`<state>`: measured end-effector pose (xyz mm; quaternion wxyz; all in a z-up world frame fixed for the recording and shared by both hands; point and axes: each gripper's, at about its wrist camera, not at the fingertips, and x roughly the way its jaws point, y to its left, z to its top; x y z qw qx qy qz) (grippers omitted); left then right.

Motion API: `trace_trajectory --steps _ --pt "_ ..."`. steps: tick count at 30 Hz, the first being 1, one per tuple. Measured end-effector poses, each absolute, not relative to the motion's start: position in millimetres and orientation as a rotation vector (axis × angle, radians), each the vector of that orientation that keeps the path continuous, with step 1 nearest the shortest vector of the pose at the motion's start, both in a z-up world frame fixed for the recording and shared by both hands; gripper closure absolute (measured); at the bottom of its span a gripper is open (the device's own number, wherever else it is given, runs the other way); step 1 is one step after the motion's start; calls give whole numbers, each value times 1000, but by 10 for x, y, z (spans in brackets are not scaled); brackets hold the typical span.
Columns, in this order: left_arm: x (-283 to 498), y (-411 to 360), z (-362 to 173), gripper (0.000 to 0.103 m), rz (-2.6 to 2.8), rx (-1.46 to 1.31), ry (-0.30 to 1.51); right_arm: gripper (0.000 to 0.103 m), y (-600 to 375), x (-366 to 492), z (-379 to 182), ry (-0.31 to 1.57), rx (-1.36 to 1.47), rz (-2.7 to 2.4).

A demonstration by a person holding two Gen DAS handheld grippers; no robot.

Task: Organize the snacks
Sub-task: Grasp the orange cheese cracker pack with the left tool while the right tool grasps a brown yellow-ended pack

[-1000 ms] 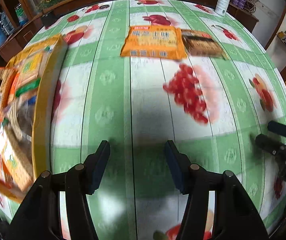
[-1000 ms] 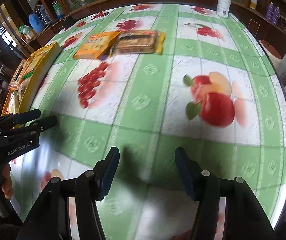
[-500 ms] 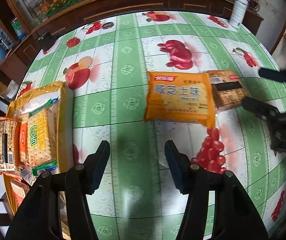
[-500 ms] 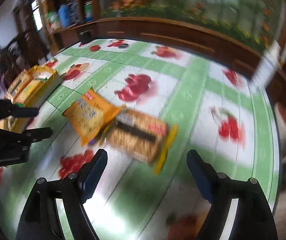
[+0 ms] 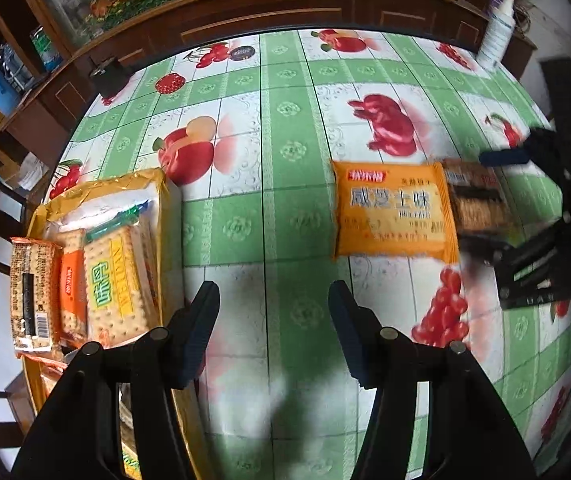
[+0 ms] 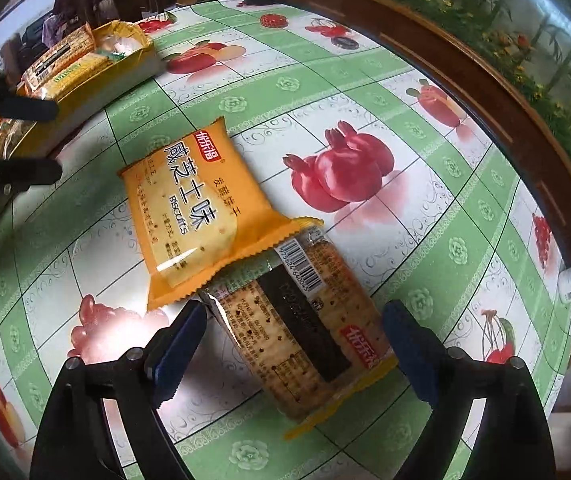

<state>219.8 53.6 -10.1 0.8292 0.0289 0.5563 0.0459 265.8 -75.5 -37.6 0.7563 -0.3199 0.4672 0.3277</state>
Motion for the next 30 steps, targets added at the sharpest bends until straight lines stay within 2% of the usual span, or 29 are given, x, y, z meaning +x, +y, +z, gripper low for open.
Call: trace_trajectory --steps 2,5,11,20,28,30 --pt "2287 522 -100 47 99 43 1181 19 -823 2669 -334 1030 -643 702" --pt "2452 439 -88 47 77 43 1174 22 -958 2628 -284 1061 -579 678" --pt "2875 314 -69 45 3 -27 1175 44 -1338 2182 -190 1066 -483 653" --pt "3348 85 -418 44 73 -61 1294 46 -1819 1448 -143 1119 -402 589" --pt "3095 12 -554 44 27 -42 1404 45 -2059 1531 -78 1145 -221 518" --pt "2962 -4 -571 38 -5 -18 1436 45 -2090 1586 -57 1155 -175 510"
